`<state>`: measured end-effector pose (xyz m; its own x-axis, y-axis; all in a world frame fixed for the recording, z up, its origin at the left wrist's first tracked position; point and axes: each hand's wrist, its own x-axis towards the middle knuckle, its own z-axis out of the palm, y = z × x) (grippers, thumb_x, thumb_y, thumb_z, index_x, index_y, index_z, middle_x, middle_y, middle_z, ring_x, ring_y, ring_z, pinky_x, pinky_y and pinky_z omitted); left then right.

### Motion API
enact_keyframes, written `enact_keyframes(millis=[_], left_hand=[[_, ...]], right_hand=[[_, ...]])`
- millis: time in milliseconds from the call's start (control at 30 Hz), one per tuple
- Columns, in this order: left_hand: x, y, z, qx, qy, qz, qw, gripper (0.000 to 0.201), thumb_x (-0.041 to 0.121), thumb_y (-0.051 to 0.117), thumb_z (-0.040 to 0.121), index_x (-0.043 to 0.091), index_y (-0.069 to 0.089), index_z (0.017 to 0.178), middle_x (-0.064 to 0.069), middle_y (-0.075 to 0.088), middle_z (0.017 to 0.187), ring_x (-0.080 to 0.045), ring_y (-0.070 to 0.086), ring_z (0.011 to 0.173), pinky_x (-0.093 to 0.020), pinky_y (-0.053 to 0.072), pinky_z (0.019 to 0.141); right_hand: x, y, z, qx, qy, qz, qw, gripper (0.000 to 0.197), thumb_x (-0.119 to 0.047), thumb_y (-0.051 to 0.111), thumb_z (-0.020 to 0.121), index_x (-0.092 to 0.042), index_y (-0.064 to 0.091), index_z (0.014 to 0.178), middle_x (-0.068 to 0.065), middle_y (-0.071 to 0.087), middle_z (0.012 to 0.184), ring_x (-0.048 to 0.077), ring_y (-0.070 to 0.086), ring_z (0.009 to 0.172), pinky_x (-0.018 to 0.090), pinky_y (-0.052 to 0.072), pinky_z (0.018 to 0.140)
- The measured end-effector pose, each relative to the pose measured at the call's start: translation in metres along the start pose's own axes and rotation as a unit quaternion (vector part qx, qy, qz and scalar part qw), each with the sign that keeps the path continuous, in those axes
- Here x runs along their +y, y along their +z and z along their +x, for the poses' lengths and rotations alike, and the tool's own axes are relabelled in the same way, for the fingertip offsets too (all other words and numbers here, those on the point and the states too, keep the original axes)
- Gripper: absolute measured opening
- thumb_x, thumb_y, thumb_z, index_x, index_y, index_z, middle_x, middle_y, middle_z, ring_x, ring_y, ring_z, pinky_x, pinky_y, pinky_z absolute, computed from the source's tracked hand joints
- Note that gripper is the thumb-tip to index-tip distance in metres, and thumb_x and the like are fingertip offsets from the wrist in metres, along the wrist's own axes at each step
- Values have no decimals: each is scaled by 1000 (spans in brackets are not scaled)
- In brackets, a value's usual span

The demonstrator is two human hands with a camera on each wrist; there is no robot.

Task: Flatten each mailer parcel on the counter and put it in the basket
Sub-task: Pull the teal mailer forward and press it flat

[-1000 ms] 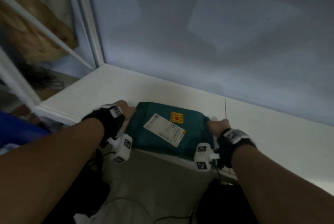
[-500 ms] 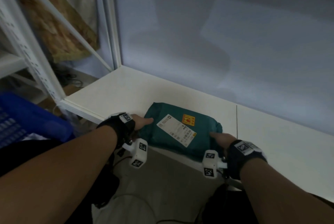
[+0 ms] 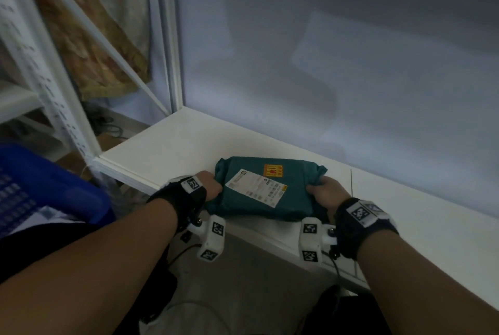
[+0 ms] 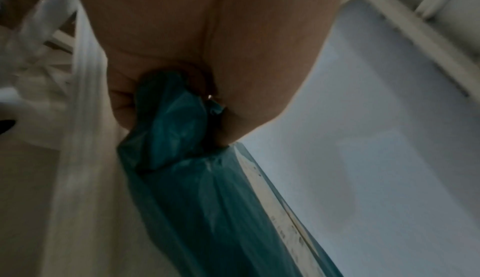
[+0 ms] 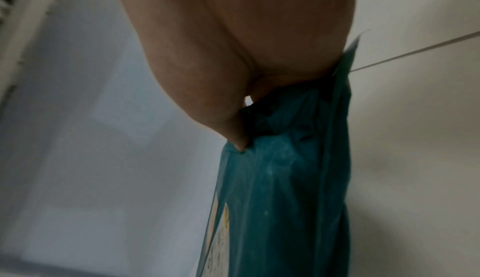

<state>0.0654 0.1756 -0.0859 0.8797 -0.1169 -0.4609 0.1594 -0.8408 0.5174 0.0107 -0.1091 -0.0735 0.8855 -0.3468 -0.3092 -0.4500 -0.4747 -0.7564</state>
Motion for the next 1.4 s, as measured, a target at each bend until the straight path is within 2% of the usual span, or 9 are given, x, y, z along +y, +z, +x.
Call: enact_keyframes(millis=[167,367,500,633,733,900,1200,1333,1400], left_hand=[[1,-87,-24,94,25,7,995,23,24,60,85,6,60,100,-15,64,104,-27,59,88,-29,47,71],[-57,-182,-78,158,-21,12,987,61,28,63,89,12,37,142,-16,52,134,-32,55,113,-30,45,84],[-127,-227,-116,167,-45,-13,985,30,22,61,90,14,67,118,-5,63,120,-21,58,99,-28,46,84],[-206,-256,-155,171,-89,-34,981,21,31,61,90,17,74,100,-2,66,107,-23,61,94,-36,51,87],[-264,-265,-178,211,-126,-62,967,19,30,63,89,14,73,87,-7,67,99,-26,61,87,-42,52,85],[-360,-255,-214,217,-180,-109,953,24,30,58,90,13,71,79,-8,67,87,-28,61,79,-40,51,83],[-500,-198,-272,252,-302,-169,903,26,16,56,89,12,72,110,-7,68,114,-26,62,105,-27,46,91],[-547,-176,-279,306,-361,-195,859,32,7,60,87,6,64,119,-17,63,120,-33,59,109,-30,46,90],[-568,-162,-283,301,-389,-200,847,32,7,61,87,6,61,119,-19,61,119,-34,58,107,-32,45,86]], right_hand=[[-89,-1,-4,19,-69,-1,997,6,-9,61,89,-12,65,85,17,69,107,36,65,100,50,52,96],[-207,49,-29,-29,-139,-115,983,22,-17,60,92,4,60,99,17,63,103,32,61,96,46,53,93],[-276,108,-57,-81,-172,-204,960,15,-18,57,95,-10,57,82,12,56,101,23,53,92,32,43,79],[-329,177,-88,-125,-218,-259,932,30,-17,57,94,5,62,113,23,62,117,29,60,100,39,50,87],[-359,226,-117,-147,-261,-311,902,34,-20,56,97,4,61,120,23,61,124,30,60,105,38,51,93],[-381,316,-161,-209,-304,-381,848,39,-15,44,102,5,52,135,21,51,140,32,46,131,32,37,106],[-352,482,-219,-251,-349,-413,803,17,-13,53,95,-1,60,105,19,60,111,29,58,103,35,47,81],[-332,545,-232,-293,-352,-352,816,32,-2,48,92,1,55,123,21,58,123,38,57,113,44,50,94],[-319,566,-233,-302,-349,-384,800,27,-3,48,94,3,55,119,21,58,117,35,60,99,42,51,86]])
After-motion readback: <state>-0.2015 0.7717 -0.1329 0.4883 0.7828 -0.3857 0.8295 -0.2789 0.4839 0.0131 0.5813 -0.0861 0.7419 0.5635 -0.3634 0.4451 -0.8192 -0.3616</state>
